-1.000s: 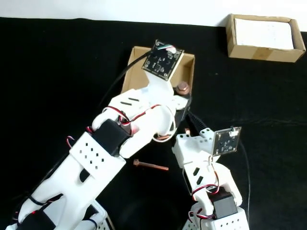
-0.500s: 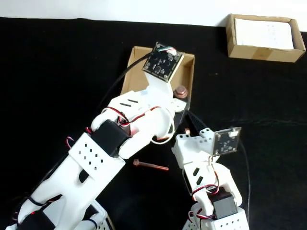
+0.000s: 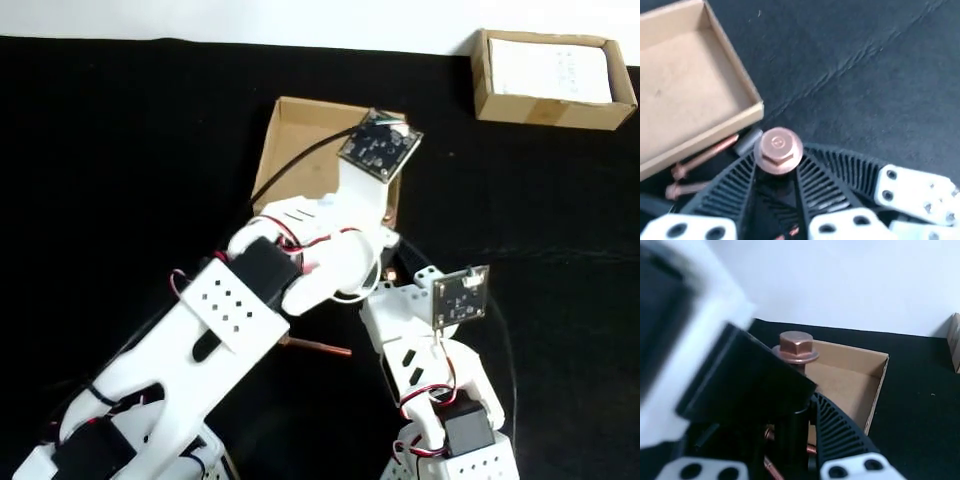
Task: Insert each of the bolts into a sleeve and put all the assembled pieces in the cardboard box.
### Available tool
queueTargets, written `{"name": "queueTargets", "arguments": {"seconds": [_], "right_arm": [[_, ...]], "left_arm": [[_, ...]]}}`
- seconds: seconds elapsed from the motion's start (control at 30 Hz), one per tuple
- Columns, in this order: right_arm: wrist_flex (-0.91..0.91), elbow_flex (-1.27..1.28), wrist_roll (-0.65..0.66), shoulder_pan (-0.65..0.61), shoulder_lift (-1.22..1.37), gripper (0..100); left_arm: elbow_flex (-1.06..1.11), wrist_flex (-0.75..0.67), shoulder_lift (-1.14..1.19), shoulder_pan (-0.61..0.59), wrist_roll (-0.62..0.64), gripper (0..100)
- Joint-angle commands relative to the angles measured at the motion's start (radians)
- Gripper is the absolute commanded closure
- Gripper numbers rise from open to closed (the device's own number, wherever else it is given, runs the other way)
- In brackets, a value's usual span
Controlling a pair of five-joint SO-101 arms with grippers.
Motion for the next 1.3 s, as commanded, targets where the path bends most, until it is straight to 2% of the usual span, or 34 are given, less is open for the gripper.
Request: {"name": "queueTargets", "arguments": {"seconds": [0.0, 0.07, 0.13, 0.23, 0.4, 0.5, 0.63, 0.83, 1.1, 1.27], "right_arm": [[-0.018, -0.012, 0.008, 0.001, -0.010, 99.1], [-0.018, -0.008, 0.006, 0.013, -0.010, 99.1], [-0.018, -0.005, 0.006, 0.028, -0.005, 99.1], [-0.016, -0.013, -0.002, 0.056, 0.001, 99.1], [0.062, -0.082, -0.158, 0.119, 0.058, 99.1], [0.096, -0.245, -0.206, 0.156, 0.220, 99.1], [0.096, -0.541, -0.209, 0.160, 0.545, 99.1], [0.099, -0.941, -0.207, 0.160, 1.036, 99.1], [0.111, -1.328, -0.204, 0.157, 1.601, 99.1], [0.282, -1.609, -0.204, 0.140, 1.910, 99.1]], "left_arm": [[-0.067, 0.152, -0.062, -0.024, 0.041, 77], [-0.087, 0.233, -0.087, -0.016, 0.064, 71], [-0.102, 0.293, -0.116, -0.015, 0.064, 72], [-0.120, 0.351, -0.185, -0.024, 0.063, 78], [-0.114, 0.448, -0.403, -0.061, 0.061, 91], [-0.081, 0.465, -0.541, -0.140, 0.060, 100], [0.039, 0.448, -0.685, -0.320, 0.060, 99], [0.463, 0.273, -0.823, -0.559, 0.060, 99], [1.116, -0.199, -1.072, -0.751, 0.061, 99], [1.414, -0.405, -1.256, -0.837, 0.061, 99]]}}
